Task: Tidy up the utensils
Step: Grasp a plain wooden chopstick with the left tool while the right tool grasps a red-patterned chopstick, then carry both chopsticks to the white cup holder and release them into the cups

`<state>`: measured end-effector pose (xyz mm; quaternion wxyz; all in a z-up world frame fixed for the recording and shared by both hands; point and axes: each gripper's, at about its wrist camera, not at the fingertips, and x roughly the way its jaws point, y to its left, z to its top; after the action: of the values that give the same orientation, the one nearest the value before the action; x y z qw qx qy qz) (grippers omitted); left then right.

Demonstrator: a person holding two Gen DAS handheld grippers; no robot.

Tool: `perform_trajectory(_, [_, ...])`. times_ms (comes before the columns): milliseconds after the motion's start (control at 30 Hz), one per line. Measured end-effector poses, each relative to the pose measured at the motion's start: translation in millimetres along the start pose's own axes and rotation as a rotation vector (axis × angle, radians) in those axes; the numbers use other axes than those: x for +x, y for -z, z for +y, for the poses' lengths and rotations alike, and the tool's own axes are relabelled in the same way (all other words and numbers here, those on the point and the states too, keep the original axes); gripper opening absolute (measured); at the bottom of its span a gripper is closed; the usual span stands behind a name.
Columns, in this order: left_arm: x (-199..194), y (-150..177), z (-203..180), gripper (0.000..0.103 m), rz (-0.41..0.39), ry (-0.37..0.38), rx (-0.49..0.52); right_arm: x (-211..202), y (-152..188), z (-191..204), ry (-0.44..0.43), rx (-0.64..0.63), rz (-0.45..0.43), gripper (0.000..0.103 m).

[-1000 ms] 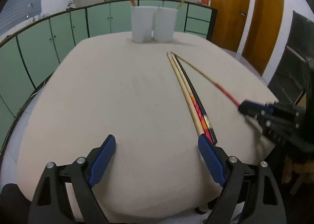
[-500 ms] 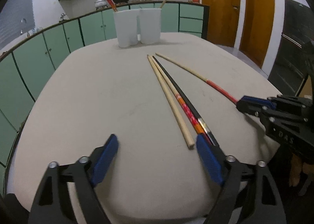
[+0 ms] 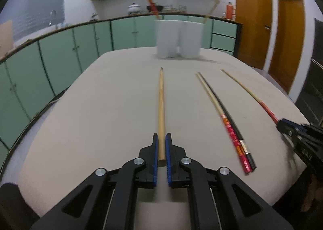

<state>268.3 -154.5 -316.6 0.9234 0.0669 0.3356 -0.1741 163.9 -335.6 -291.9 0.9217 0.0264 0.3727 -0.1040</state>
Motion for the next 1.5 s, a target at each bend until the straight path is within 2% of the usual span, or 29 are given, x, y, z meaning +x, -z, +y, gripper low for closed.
perform_trajectory(33, [0, 0, 1, 0.008, 0.008, 0.002, 0.006, -2, 2, 2, -0.019, -0.007, 0.000, 0.009])
perform_trajectory(100, [-2, 2, 1, 0.019, 0.016, 0.004, 0.025, -5, 4, 5, -0.041, -0.025, -0.002, 0.011])
perform_trajectory(133, [-3, 2, 2, 0.033, 0.019, 0.005, 0.028, -6, 4, 4, -0.046, -0.027, -0.002, 0.011])
perform_trajectory(167, [-4, 4, 4, 0.041, 0.022, 0.004, 0.024, -6, 4, 4, -0.047, -0.027, -0.001, 0.011])
perform_trajectory(233, [-4, 5, 7, 0.041, 0.026, 0.015, 0.023, -6, 5, 3, -0.047, -0.022, 0.001, 0.012])
perform_trajectory(267, [-4, 5, 7, 0.040, 0.027, 0.017, 0.024, -4, 3, 3, -0.046, -0.022, 0.002, 0.013])
perform_trajectory(300, [-4, 4, 8, 0.033, 0.027, 0.027, 0.021, -3, 2, 4, -0.045, -0.024, 0.002, 0.013])
perform_trajectory(333, [-4, 5, 8, 0.016, 0.028, 0.036, 0.019, -2, 1, 5, -0.045, -0.032, 0.002, 0.011])
perform_trajectory(367, [-4, 4, 8, 0.007, 0.030, 0.039, 0.019, -1, -1, 6, -0.047, -0.035, 0.003, 0.007])
perform_trajectory(467, [-6, -1, 13, 0.007, 0.047, 0.063, -0.016, -4, -4, 3, -0.057, -0.020, 0.012, 0.006])
perform_trajectory(633, [-33, -22, 18, 0.007, 0.029, 0.084, -0.044, -32, -15, -2, -0.072, 0.001, -0.036, 0.005])
perform_trajectory(800, [-64, -44, 19, 0.007, -0.004, 0.096, -0.040, -60, -26, -4, -0.086, 0.007, -0.082, 0.005])
perform_trajectory(1133, [-104, -84, 16, 0.007, -0.054, 0.111, -0.006, -116, -76, -4, -0.109, -0.032, -0.197, 0.005])
perform_trajectory(1500, [-118, -112, 16, 0.007, -0.087, 0.139, 0.037, -123, -124, 5, -0.142, -0.103, -0.210, 0.005])
